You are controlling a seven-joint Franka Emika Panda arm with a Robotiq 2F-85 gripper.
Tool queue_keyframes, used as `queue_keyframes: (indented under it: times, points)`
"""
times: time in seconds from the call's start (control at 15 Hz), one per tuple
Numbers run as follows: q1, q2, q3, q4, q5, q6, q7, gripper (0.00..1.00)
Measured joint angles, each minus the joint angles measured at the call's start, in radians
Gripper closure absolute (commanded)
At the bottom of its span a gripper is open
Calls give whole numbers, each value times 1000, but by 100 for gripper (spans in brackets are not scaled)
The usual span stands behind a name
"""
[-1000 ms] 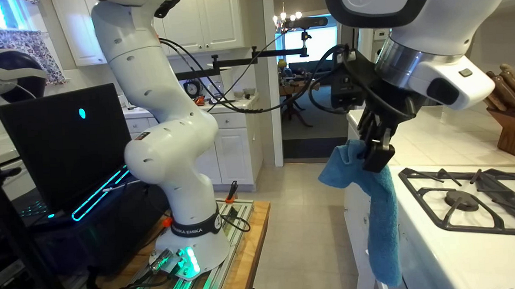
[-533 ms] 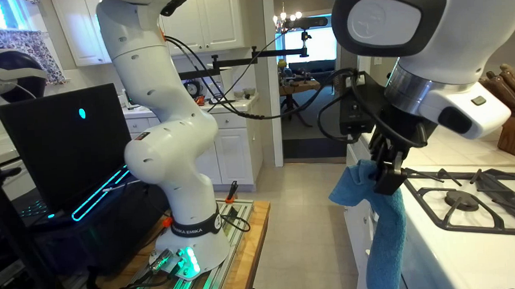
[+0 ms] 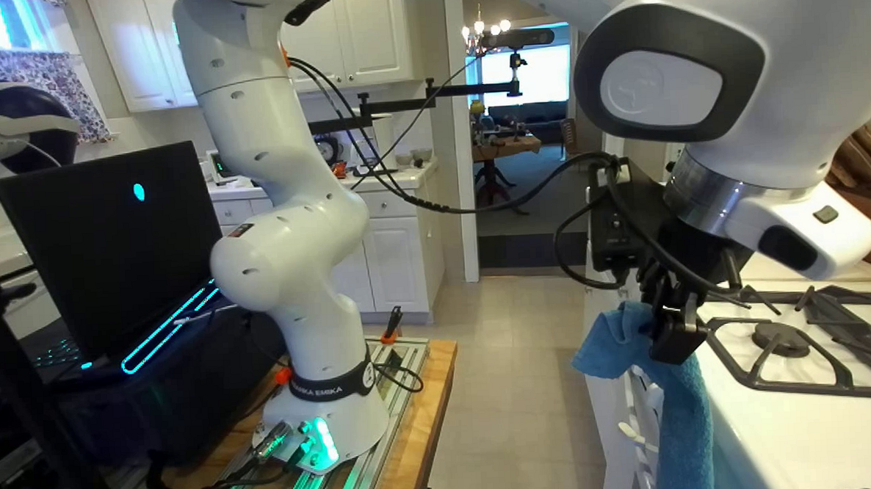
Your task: Wipe the front part of the stove with the towel, and then hang it
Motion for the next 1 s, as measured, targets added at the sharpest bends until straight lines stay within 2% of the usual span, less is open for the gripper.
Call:
queue_keyframes:
  times: [1.0]
  points:
    - [-1,85,-1,-2,6,119,-113,97]
